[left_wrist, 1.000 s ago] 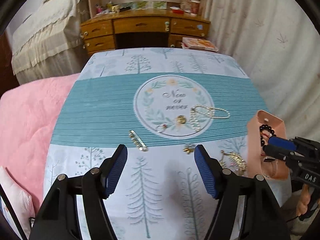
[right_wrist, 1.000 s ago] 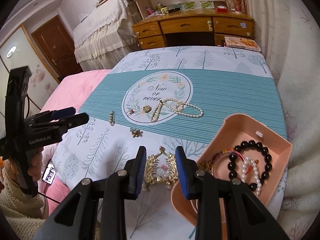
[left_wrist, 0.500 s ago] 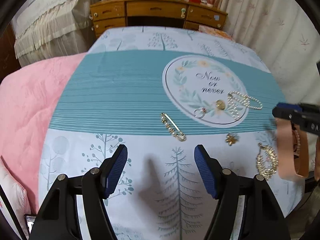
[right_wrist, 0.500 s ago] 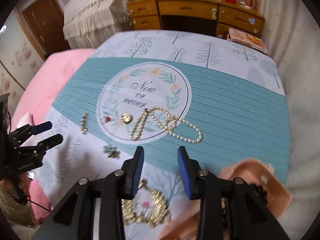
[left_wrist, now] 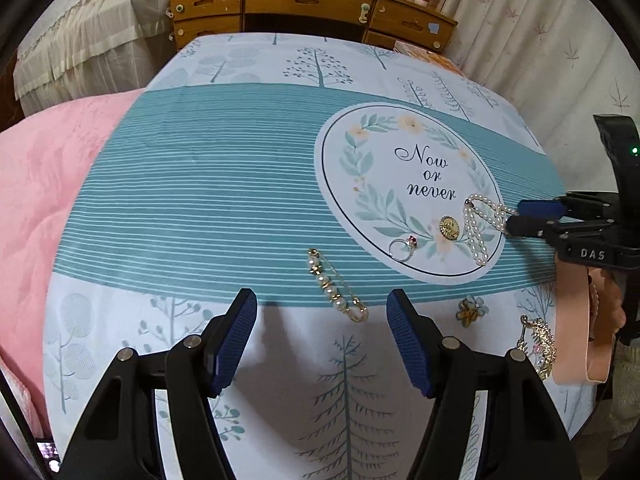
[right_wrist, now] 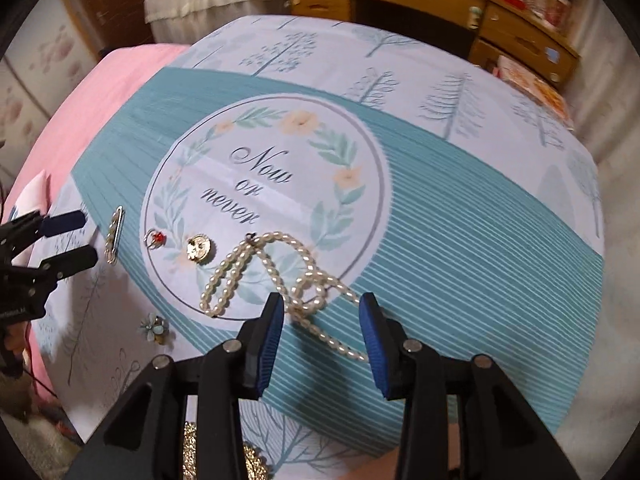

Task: Organize jewelry
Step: 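Withdraw both grippers from the tray toward the remaining pearl pieces, then grasp the pearl strand with the right gripper while the left grasps the pearl safety pin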

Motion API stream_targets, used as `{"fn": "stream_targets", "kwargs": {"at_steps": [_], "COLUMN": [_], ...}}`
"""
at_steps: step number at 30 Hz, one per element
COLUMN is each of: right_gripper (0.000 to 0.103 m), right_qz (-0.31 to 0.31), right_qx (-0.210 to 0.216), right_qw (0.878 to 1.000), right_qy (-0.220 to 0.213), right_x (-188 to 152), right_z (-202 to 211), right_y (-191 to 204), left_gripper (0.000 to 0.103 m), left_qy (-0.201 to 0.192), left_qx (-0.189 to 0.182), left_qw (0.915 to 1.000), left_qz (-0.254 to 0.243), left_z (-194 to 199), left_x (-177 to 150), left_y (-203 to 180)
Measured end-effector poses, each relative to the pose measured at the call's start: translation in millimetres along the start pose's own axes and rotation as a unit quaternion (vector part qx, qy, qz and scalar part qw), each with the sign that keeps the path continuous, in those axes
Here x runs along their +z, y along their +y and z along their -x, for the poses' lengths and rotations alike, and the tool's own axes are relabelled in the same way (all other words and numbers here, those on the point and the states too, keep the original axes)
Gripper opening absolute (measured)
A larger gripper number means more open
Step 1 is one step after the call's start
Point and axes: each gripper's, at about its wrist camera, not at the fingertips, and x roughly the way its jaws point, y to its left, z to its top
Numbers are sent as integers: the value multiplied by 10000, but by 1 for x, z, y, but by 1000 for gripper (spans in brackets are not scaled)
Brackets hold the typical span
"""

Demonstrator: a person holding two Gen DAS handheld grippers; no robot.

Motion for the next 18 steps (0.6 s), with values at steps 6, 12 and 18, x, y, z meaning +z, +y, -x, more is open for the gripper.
{"fn": "stream_targets", "kwargs": {"at_steps": [6, 12, 18], "right_gripper": [47, 43, 9], "right_qz": [332, 416, 127], "right_qx": [-142, -260, -381], "right_qw": [9993, 9987, 9989], "right_qy": [-13, -150, -258], "right_x": [5, 3, -1], "right_z": [-9, -8, -4], "right_y": [10, 13, 11], "left_gripper": [65, 48, 32], "left_qy": [85, 172, 171], "left_qx": [-31, 17, 284], "left_qw": [10000, 9998, 9987], "left_qz": [28, -65, -387], "left_z": [-9, -19, -25], "left_x": [4, 10, 14], "left_y": [-3, -12, -27]}}
